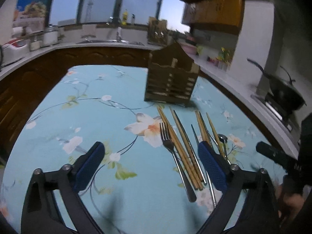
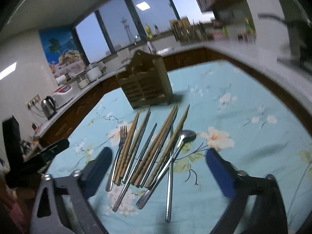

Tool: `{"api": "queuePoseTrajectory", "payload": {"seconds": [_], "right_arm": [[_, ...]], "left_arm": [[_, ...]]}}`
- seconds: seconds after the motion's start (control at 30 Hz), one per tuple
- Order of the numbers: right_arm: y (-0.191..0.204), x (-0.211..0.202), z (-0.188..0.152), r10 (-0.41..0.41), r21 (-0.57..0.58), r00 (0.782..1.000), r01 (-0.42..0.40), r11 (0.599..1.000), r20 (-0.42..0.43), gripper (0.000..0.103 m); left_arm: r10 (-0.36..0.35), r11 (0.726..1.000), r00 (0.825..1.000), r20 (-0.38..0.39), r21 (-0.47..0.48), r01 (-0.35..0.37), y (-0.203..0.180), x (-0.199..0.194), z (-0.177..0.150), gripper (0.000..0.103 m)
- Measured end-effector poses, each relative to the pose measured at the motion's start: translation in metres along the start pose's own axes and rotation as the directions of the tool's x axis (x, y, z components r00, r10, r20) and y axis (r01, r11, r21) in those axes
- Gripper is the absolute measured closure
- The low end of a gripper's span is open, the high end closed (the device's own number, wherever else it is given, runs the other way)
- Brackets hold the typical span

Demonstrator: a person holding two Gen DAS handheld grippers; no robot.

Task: Organize utensils
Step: 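Grasp the metal fork with the left tool while the right tool grasps the spoon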

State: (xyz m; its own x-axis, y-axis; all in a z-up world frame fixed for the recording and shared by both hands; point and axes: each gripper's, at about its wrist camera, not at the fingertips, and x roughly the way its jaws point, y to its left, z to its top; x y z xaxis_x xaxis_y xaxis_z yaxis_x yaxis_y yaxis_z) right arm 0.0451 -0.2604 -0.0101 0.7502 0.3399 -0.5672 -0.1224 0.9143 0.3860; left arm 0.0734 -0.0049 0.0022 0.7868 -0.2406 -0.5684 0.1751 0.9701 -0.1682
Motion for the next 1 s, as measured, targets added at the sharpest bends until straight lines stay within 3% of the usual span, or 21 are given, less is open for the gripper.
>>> {"api": "queuePoseTrajectory", "payload": {"seconds": [0.07, 0.17, 0.43, 0.73, 0.9, 0.93, 0.97, 1.0], "right_arm": [[-0.008, 0.009, 0.004, 0.014, 0.044, 0.999, -0.012, 0.999, -0.038, 0.028], [-0.018, 0.021, 0.010, 0.039, 0.085, 0.996, -0.033, 0.996, -0.077, 0.039], [-0.050, 0.060, 0.018, 0.137, 0.248, 0.971, -0.086, 0.965, -0.196, 0.052], [-0.071, 0.092, 0.022, 0.232, 0.354, 0.943, -0.137, 0.925, -0.240, 0.062], [-0.088, 0.102, 0.020, 0.281, 0.447, 0.931, -0.154, 0.881, -0.234, 0.079], [-0.090, 0.102, 0.020, 0.284, 0.453, 0.930, -0.154, 0.878, -0.234, 0.086], [-0.090, 0.103, 0.020, 0.281, 0.452, 0.931, -0.152, 0.879, -0.234, 0.092], [-0.090, 0.103, 0.020, 0.278, 0.448, 0.932, -0.150, 0.882, -0.234, 0.095]], "left_arm": [[-0.025, 1.000, 0.999, -0.044, 0.012, 0.026, 0.000, 0.015, 0.006, 0.019], [-0.079, 0.997, 0.990, -0.119, -0.002, 0.079, 0.003, 0.040, 0.012, 0.028], [-0.159, 0.987, 0.953, -0.256, -0.006, 0.163, 0.002, 0.096, 0.026, 0.044], [-0.241, 0.969, 0.911, -0.335, -0.023, 0.247, 0.005, 0.144, 0.036, 0.051], [-0.252, 0.963, 0.905, -0.342, 0.000, 0.268, 0.002, 0.153, 0.035, 0.061], [-0.255, 0.962, 0.905, -0.341, 0.001, 0.271, 0.002, 0.154, 0.035, 0.064], [-0.263, 0.960, 0.901, -0.344, 0.001, 0.281, 0.001, 0.154, 0.034, 0.080], [-0.273, 0.957, 0.894, -0.355, -0.002, 0.291, 0.001, 0.156, 0.033, 0.086]]}}
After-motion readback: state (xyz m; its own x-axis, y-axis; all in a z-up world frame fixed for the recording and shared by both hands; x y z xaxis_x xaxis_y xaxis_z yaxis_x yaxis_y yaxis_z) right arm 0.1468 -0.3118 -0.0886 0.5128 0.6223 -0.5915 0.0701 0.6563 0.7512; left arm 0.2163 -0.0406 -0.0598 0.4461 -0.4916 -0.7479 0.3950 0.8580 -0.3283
